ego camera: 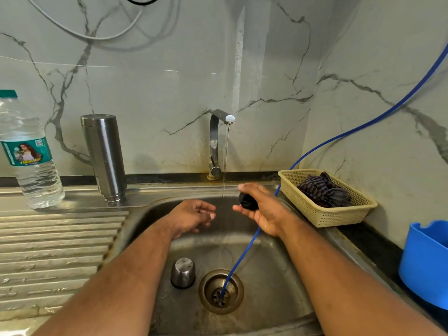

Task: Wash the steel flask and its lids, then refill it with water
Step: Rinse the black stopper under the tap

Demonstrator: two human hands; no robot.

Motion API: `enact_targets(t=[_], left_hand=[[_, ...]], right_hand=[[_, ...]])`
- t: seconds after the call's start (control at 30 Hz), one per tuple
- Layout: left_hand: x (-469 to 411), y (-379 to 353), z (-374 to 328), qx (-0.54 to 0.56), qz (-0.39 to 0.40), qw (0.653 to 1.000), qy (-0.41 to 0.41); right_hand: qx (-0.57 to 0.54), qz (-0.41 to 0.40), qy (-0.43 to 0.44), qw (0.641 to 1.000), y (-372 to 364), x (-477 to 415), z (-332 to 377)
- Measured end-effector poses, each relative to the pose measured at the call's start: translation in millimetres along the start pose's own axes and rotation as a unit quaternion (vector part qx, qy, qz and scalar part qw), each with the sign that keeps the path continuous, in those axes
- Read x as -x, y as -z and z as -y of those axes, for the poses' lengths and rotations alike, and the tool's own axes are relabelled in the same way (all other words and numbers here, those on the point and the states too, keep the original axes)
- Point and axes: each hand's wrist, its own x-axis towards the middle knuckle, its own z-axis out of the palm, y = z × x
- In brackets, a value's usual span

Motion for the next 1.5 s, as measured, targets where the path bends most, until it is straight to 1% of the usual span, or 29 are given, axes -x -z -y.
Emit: enact_targets(t=[0.07,0.2,0.3,0.4,0.47,0.5,0.57,0.6,0.7,0.77,0.87,0.93,1.0,1.03,1.07,1.1,1.13,1.17,1.2,1.23,1.27,1.3,1.33,1.4,1.5], left_hand=[[-1,-1,0,-0.003,-0.008,1.0,0.006],[0,-7,-7,-0.003,-0.002,1.0,0.013],[4,-14,-16,0.002,0.006,1.0,0.001],[8,-21,-30,0.029,-0.001,0.998,-0.056],[11,-23,-43,0.045,-0.02,0.992,-0.117],[14,-24,-50,0.046,-0.017,0.987,-0.154],[20,-25,-62,0.008,0.014,0.977,-0.215],[22,-25,-66,-0.028,0.028,0.972,-0.231],[26,-22,-66,-0.096,0.026,0.969,-0.227],[30,-18,-64,-0.111,0.02,0.968,-0.223],[38,-14,-67,-0.129,0.005,0.967,-0.218],[46,-10,-77,-0.116,-0.019,0.965,-0.235],[56,-3,-89,-0.057,-0.022,0.969,-0.241],[63,3,-91,-0.042,-0.017,0.971,-0.235],[68,10,-90,-0.064,-0.011,0.973,-0.223],[72,17,-85,-0.131,-0.002,0.971,-0.199],[77,23,-76,-0.231,0.011,0.96,-0.156],[82,28,-64,-0.318,0.025,0.942,-0.108],[87,34,-52,-0.356,0.031,0.931,-0.069],[90,41,-42,-0.334,0.022,0.941,-0.051],[94,50,-35,-0.283,0.0,0.958,-0.049],[96,61,-30,-0.243,-0.033,0.968,-0.052],[95,72,-27,-0.231,-0.076,0.969,-0.052],[91,98,-19,-0.233,-0.159,0.959,-0.037],[86,128,-1,-0.241,-0.241,0.94,0.004]], right_hand=[[0.015,-0.009,0.008,1.0,-3,-3,0],[-0.004,0.015,0.009,1.0,-1,-6,-3],[-0.011,0.033,-0.001,0.999,0,-5,-1],[-0.019,0.07,-0.024,0.997,0,-4,0],[-0.024,0.077,-0.024,0.996,-1,-4,0],[-0.027,0.074,-0.021,0.997,-1,-3,0],[-0.032,0.092,-0.017,0.995,1,-1,2],[-0.027,0.107,-0.015,0.994,2,1,4],[0.009,0.122,-0.017,0.992,4,7,7],[0.039,0.128,-0.025,0.991,4,12,11],[0.084,0.171,-0.037,0.981,0,21,16],[0.098,0.187,-0.019,0.977,-3,25,19],[0.121,0.208,-0.003,0.971,-7,26,23],[0.144,0.222,-0.013,0.964,-10,27,23],[0.181,0.231,-0.033,0.956,-12,28,23],[0.236,0.227,-0.057,0.943,-15,28,21],[0.311,0.211,-0.075,0.923,-15,28,16],[0.396,0.19,-0.082,0.895,-14,27,10],[0.47,0.174,-0.08,0.862,-12,27,3],[0.519,0.166,-0.074,0.835,-9,25,-2],[0.543,0.165,-0.07,0.82,-7,24,-6],[0.552,0.166,-0.066,0.814,-7,23,-8],[0.559,0.167,-0.059,0.81,-8,24,-7],[0.576,0.172,-0.045,0.798,-15,25,-7],[0.606,0.199,-0.026,0.77,-27,29,-8]])
